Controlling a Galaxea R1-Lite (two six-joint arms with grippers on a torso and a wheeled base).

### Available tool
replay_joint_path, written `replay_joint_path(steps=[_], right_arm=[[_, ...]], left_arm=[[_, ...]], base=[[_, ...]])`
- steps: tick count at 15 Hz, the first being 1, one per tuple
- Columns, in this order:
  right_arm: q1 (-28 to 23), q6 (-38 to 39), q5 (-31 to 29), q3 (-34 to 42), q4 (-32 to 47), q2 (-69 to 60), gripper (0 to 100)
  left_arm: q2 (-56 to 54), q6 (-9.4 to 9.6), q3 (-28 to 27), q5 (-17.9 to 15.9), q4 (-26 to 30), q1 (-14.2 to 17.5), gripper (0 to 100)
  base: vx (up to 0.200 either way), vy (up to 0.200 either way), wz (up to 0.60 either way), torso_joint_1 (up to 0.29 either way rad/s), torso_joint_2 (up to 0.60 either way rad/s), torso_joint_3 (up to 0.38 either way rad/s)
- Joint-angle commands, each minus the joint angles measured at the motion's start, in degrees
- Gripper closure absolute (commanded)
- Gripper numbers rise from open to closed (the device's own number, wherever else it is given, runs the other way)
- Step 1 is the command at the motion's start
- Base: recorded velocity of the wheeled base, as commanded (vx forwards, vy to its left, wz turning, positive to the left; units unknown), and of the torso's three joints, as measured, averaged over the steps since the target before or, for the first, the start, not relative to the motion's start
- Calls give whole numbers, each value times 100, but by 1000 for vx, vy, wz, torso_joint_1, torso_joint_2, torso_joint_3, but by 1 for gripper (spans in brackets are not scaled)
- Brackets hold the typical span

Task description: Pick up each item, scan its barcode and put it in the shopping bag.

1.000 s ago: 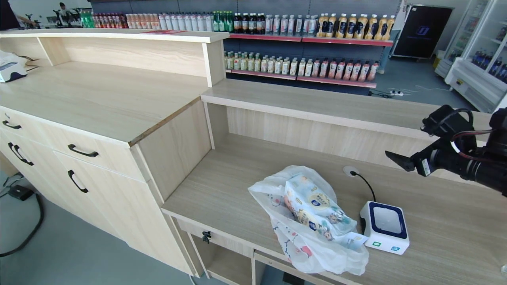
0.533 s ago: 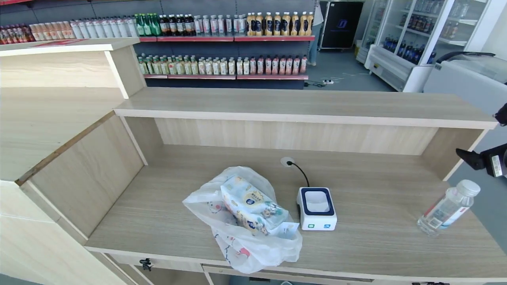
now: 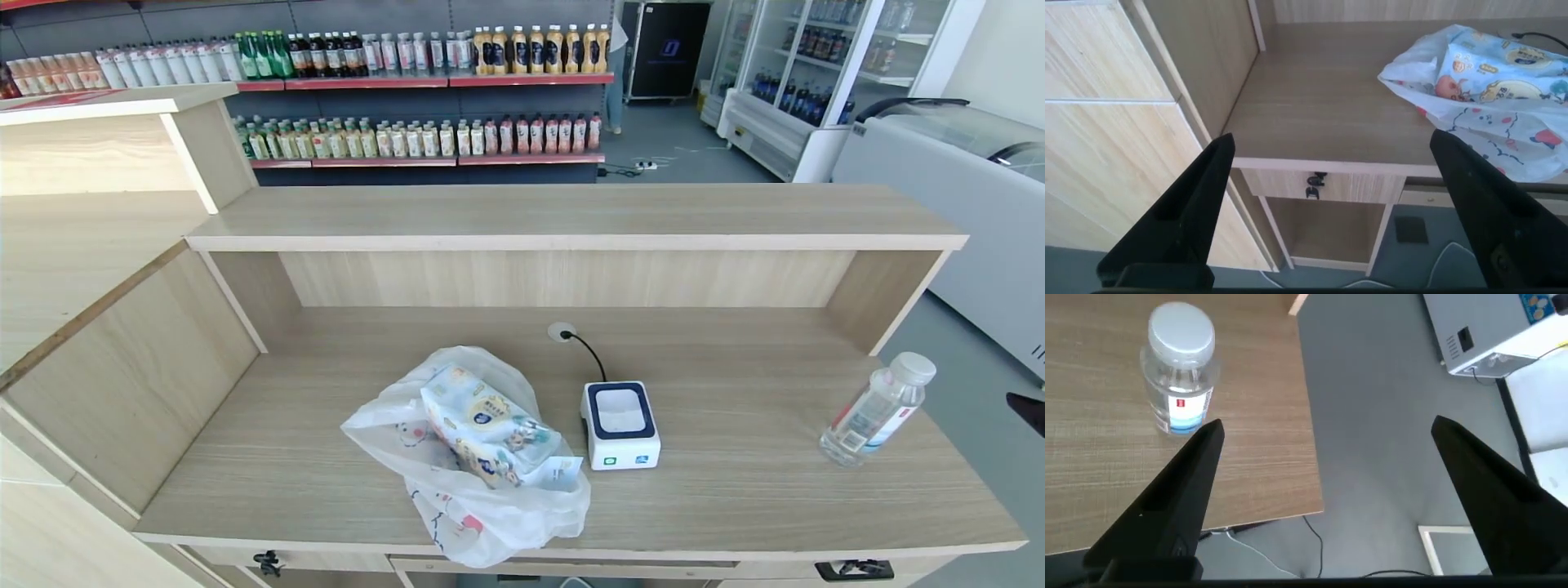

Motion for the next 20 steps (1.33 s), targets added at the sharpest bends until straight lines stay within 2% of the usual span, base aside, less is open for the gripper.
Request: replay_joint_path(steps=[1,6,9,13,20], right_arm=[[-438,-16,12,152,127,221,0],[-1150,-16,21,301,329,617,0],[-1361,-16,92,266,259,916,0],[-1440,-16,733,249,-734,1575,0],[-1405,-429,2210,231,-1508,2770,0]], left_arm=[[-2,-7,0,2,2,5,0],[-2,1,0,2,2,5,0],[-2,-7,0,2,2,-4,0],[-2,1,0,2,2,5,0],[-2,-7,0,2,2,-4,0]], base=[[0,0,0,0,0,0],[0,0,0,0,0,0],[0,0,0,0,0,0],[0,0,0,0,0,0],[0,0,0,0,0,0]])
